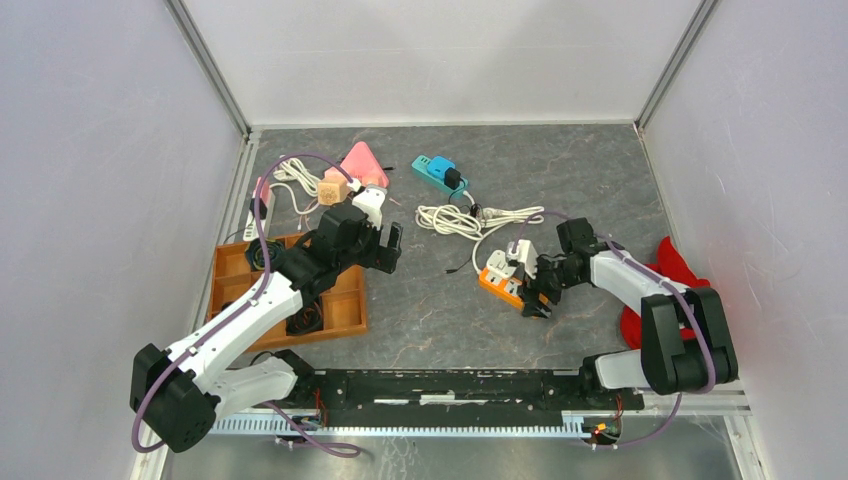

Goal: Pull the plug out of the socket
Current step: Place the socket at the center of the board.

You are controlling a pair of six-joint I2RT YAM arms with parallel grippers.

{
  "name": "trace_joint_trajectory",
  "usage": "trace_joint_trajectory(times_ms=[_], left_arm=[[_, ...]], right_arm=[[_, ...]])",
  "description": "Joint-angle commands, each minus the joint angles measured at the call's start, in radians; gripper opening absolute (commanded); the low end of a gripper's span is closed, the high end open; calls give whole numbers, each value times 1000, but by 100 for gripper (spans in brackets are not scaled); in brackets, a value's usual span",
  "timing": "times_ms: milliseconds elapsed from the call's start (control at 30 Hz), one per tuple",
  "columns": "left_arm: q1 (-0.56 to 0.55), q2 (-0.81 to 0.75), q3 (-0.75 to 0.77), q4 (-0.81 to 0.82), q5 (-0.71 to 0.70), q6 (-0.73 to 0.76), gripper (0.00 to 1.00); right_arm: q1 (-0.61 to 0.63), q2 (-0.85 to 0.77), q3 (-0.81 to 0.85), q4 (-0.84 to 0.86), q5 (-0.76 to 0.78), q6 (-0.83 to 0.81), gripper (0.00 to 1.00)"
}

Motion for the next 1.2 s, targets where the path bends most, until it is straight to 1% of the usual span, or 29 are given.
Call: trace_joint_trajectory(times_ms=[0, 133, 167, 233, 333, 500, 567, 667, 767, 867, 967, 1033, 1100, 1167], left_arm=[[-2, -3, -5, 15, -20, 48, 100], [-2, 1, -5, 14, -12, 47, 100], [-2, 2, -4, 15, -11, 47, 100], [-2, 1, -3, 16, -9, 48, 100], [-2, -4, 0, 17, 1, 48, 100], [-2, -42, -9, 53, 63, 23, 100], [-2, -63, -7, 74, 118, -24, 100], [-2, -92, -22, 120, 226, -119, 100], [-2, -141, -94, 227, 317, -261, 100], [-2, -183, -196, 364, 373, -423, 100], [-4, -211, -281, 478, 389, -575, 100], [-14, -216, -325, 545, 398, -645, 100], [-54, -218, -358, 609, 384, -695, 100], [-115, -213, -371, 638, 331, -721, 100]], right_arm=[[39, 35, 45, -144, -67, -86, 85], [69, 74, 103, -245, -112, -139, 89], [79, 84, 114, -264, -119, -146, 91], [99, 93, 137, -302, -130, -168, 91], [144, 96, 150, -312, -131, -165, 91], [254, 103, 186, -294, -132, -119, 90], [287, 94, 199, -282, -133, -99, 90], [297, 49, 213, -261, -124, -81, 90], [295, -29, 204, -214, -92, -45, 90], [294, -121, 167, -132, -80, 24, 91], [294, -182, 161, -76, -83, 94, 91], [293, -195, 184, -61, -80, 128, 91], [283, -200, 217, -28, -68, 193, 91], [249, -196, 255, 18, -74, 268, 92]])
